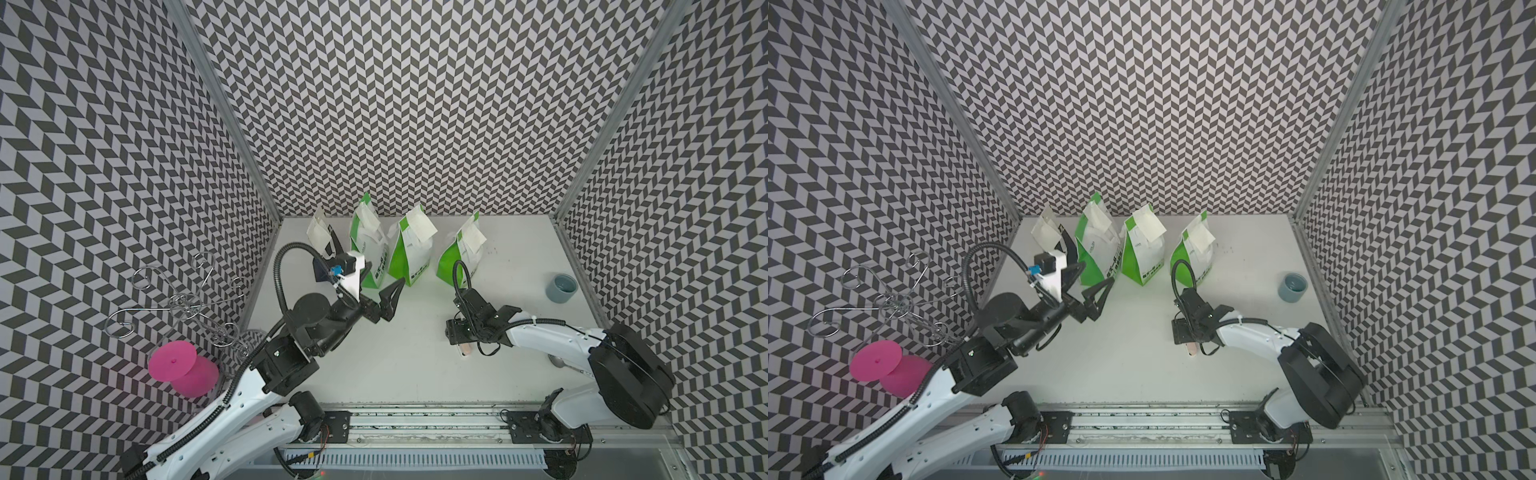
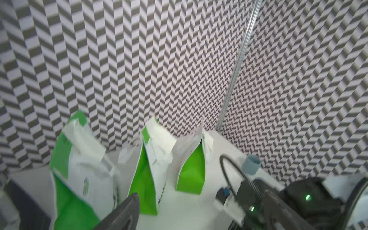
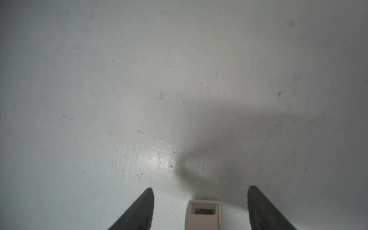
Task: Staple the receipts to the bags
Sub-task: Place the stapler at the center of the board.
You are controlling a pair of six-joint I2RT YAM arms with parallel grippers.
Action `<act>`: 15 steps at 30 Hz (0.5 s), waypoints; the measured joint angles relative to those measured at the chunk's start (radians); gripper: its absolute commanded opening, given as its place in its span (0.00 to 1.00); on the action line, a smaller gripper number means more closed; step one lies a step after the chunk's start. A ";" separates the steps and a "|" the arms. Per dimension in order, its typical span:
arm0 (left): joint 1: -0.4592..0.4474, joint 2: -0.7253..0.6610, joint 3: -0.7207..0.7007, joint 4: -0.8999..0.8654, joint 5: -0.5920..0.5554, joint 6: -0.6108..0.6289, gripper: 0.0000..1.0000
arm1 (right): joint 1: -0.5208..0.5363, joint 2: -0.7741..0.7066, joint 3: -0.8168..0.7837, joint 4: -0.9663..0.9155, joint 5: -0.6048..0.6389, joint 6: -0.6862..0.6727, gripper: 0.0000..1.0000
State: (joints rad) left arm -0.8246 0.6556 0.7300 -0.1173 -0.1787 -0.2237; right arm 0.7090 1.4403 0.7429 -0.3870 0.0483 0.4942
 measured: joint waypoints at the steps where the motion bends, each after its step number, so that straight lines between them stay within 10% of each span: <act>1: 0.000 -0.040 -0.057 -0.006 -0.016 0.004 0.97 | 0.000 -0.037 -0.003 0.010 0.016 -0.002 0.89; 8: 0.058 -0.163 -0.271 0.085 -0.167 0.125 1.00 | 0.000 -0.401 -0.074 0.149 0.163 0.008 0.91; 15: 0.450 0.132 -0.332 0.319 -0.027 0.228 0.97 | 0.000 -0.672 -0.217 0.325 0.335 0.011 1.00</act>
State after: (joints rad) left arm -0.3744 0.7872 0.3981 0.2012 -0.2054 0.0044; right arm 0.7090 0.7681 0.5262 -0.0620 0.3832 0.5053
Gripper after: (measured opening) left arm 0.980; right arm 0.998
